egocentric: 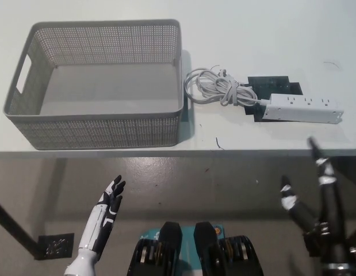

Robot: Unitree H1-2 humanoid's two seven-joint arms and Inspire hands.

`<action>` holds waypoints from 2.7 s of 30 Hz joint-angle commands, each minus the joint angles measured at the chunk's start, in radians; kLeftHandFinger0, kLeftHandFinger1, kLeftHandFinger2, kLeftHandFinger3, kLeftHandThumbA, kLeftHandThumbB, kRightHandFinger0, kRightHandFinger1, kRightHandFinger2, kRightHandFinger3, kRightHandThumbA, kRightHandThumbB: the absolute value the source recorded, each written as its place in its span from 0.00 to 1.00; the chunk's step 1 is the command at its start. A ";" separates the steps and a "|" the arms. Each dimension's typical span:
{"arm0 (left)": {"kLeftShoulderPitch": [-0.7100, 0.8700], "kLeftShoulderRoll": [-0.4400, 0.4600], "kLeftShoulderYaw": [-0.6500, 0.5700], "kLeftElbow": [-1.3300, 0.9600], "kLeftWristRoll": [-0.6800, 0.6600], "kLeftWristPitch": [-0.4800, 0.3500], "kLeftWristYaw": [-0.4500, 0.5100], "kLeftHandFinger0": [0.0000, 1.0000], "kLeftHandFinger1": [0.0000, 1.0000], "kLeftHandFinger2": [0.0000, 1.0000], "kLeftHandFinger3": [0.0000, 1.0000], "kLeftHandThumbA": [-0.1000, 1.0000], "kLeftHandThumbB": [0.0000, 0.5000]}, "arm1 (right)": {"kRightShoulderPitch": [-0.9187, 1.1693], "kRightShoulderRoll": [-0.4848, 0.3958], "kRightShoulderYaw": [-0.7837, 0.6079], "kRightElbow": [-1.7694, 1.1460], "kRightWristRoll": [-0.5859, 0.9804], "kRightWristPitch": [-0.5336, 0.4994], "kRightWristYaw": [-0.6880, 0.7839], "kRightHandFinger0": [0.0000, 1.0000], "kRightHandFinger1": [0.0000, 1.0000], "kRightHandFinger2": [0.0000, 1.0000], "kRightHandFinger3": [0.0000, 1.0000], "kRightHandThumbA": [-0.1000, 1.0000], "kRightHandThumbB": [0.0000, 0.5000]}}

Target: Use the right hand to pick up a power strip and put it into a container on the left side

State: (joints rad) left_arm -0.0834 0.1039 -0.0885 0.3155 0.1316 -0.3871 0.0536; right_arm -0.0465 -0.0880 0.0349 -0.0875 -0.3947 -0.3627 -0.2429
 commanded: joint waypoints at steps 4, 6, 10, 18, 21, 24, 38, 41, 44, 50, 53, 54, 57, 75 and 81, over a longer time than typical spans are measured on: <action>-0.020 0.028 -0.013 -0.021 0.018 -0.083 0.033 1.00 1.00 1.00 1.00 1.00 0.33 | -0.140 -0.129 -0.124 -0.376 -0.126 0.193 0.120 1.00 1.00 1.00 1.00 0.78 0.51; -0.022 0.028 -0.016 -0.018 0.018 -0.083 0.035 1.00 1.00 1.00 1.00 1.00 0.33 | -0.213 -0.200 -0.135 -0.402 -0.106 0.280 0.205 1.00 1.00 1.00 1.00 0.89 0.54; -0.023 0.029 -0.020 -0.014 0.021 -0.083 0.038 1.00 1.00 1.00 1.00 1.00 0.33 | -0.358 -0.337 -0.119 -0.387 -0.071 0.406 0.349 1.00 1.00 1.00 1.00 1.00 0.55; -0.025 0.028 -0.023 -0.012 0.015 -0.083 0.034 1.00 1.00 1.00 1.00 1.00 0.30 | -0.690 -0.485 0.045 -0.178 -0.134 0.582 0.617 1.00 1.00 1.00 1.00 1.00 0.68; -0.025 0.031 -0.028 -0.010 0.020 -0.083 0.037 1.00 1.00 1.00 1.00 1.00 0.28 | -0.764 -0.486 0.116 -0.062 -0.145 0.585 0.667 1.00 1.00 1.00 1.00 1.00 0.69; -0.027 0.036 -0.028 -0.010 0.018 -0.083 0.034 1.00 1.00 1.00 1.00 1.00 0.28 | -0.820 -0.485 0.176 0.036 -0.160 0.575 0.703 1.00 1.00 1.00 1.00 1.00 0.78; -0.021 0.040 -0.034 -0.009 0.010 -0.083 0.027 1.00 1.00 1.00 1.00 1.00 0.25 | -1.008 -0.364 0.454 0.471 -0.316 0.547 0.664 1.00 1.00 1.00 1.00 1.00 0.90; -0.022 0.040 -0.035 -0.006 0.013 -0.083 0.029 1.00 1.00 1.00 1.00 1.00 0.26 | -1.022 -0.327 0.483 0.545 -0.330 0.538 0.631 1.00 1.00 1.00 1.00 1.00 0.97; -0.016 0.040 -0.036 -0.005 0.010 -0.083 0.028 1.00 1.00 1.00 1.00 1.00 0.26 | -1.023 -0.289 0.499 0.599 -0.335 0.539 0.609 1.00 1.00 1.00 1.00 1.00 0.95; -0.008 0.040 -0.035 -0.007 0.009 -0.083 0.027 1.00 1.00 1.00 1.00 1.00 0.23 | -1.039 -0.221 0.511 0.722 -0.343 0.518 0.571 1.00 1.00 1.00 1.00 1.00 0.98; -0.008 0.039 -0.034 -0.006 0.014 -0.083 0.029 1.00 1.00 1.00 1.00 1.00 0.23 | -1.048 -0.199 0.506 0.767 -0.340 0.518 0.554 1.00 1.00 1.00 1.00 1.00 0.98; -0.009 0.039 -0.034 -0.006 0.017 -0.083 0.031 1.00 1.00 1.00 1.00 1.00 0.22 | -1.054 -0.192 0.507 0.787 -0.342 0.516 0.546 1.00 1.00 1.00 1.00 1.00 0.97; -0.009 0.040 -0.035 -0.007 0.019 -0.083 0.031 1.00 1.00 1.00 1.00 1.00 0.20 | -1.069 -0.178 0.510 0.844 -0.349 0.514 0.529 1.00 1.00 1.00 1.00 1.00 0.97; -0.012 0.039 -0.033 -0.006 0.007 -0.083 0.029 1.00 1.00 1.00 1.00 1.00 0.21 | -1.175 -0.165 0.630 1.154 -0.473 0.527 0.310 1.00 1.00 1.00 1.00 1.00 0.95; -0.020 0.040 -0.030 -0.008 -0.002 -0.083 0.018 1.00 1.00 1.00 1.00 1.00 0.21 | -1.190 -0.123 0.636 1.278 -0.440 0.506 0.264 1.00 1.00 1.00 1.00 0.79 0.85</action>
State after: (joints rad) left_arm -0.0873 0.1328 -0.1181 0.3177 0.1382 -0.4304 0.0650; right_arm -1.1597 -0.2249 0.6686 1.1417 -0.8230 0.1637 0.1220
